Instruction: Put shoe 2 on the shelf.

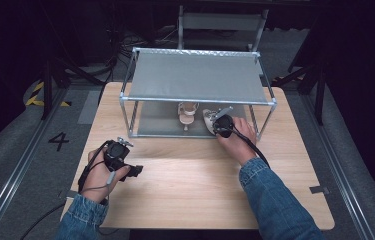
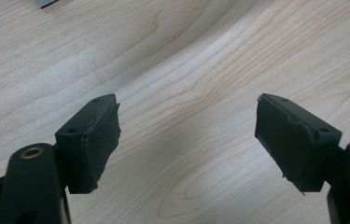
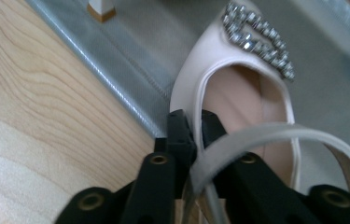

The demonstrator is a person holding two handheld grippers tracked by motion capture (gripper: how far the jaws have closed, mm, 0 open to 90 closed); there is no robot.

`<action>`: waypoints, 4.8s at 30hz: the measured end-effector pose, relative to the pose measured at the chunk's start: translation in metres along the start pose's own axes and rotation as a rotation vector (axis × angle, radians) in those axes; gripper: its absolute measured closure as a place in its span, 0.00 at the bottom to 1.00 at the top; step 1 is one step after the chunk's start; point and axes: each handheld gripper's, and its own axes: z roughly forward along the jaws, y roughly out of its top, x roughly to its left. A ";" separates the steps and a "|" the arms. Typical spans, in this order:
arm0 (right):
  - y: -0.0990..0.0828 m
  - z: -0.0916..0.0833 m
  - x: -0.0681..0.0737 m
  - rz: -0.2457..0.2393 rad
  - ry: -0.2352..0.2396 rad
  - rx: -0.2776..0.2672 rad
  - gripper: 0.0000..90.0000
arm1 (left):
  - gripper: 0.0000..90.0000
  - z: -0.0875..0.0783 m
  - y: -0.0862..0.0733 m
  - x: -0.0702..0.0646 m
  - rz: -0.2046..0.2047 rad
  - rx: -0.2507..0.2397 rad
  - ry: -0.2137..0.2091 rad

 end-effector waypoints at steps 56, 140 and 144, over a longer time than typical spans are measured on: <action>-0.111 -0.068 0.006 0.349 0.026 -0.047 0.62 | 0.24 0.015 0.024 -0.010 0.053 0.024 -0.034; -0.045 -0.054 -0.008 0.385 0.060 -0.287 0.60 | 0.23 0.007 0.001 0.005 -0.006 0.040 -0.018; -0.061 -0.073 -0.016 0.402 0.077 -0.286 0.59 | 0.23 0.008 0.005 0.006 0.003 0.036 -0.024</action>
